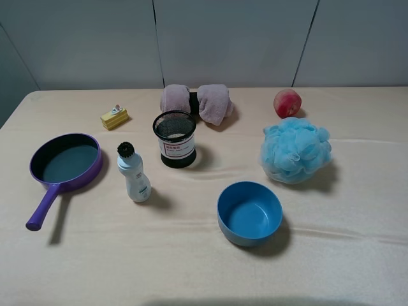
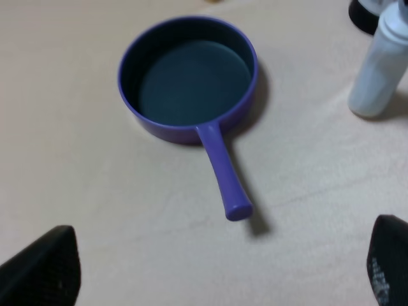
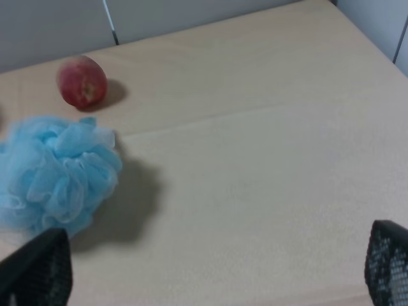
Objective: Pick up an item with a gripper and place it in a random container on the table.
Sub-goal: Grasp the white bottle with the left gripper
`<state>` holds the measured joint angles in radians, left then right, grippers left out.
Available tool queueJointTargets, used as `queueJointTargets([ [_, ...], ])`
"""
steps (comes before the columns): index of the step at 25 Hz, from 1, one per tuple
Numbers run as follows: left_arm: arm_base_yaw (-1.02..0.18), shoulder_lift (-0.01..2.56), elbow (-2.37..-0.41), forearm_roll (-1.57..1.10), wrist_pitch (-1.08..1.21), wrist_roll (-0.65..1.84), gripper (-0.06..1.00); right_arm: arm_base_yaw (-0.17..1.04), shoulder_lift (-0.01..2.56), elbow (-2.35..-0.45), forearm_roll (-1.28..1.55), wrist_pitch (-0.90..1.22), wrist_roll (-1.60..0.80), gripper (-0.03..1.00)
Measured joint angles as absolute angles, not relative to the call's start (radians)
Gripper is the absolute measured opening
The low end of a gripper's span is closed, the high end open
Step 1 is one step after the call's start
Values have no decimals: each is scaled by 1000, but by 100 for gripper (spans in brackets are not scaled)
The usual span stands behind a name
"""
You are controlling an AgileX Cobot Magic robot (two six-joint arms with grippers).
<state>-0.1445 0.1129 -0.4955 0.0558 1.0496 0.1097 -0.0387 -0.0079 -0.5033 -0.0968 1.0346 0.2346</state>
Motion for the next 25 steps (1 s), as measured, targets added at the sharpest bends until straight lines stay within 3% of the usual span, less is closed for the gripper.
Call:
queueJointTargets([
  [25,-475,606,-653,56,959,167,90,-39,-8,-503,-97,1035,235,69],
])
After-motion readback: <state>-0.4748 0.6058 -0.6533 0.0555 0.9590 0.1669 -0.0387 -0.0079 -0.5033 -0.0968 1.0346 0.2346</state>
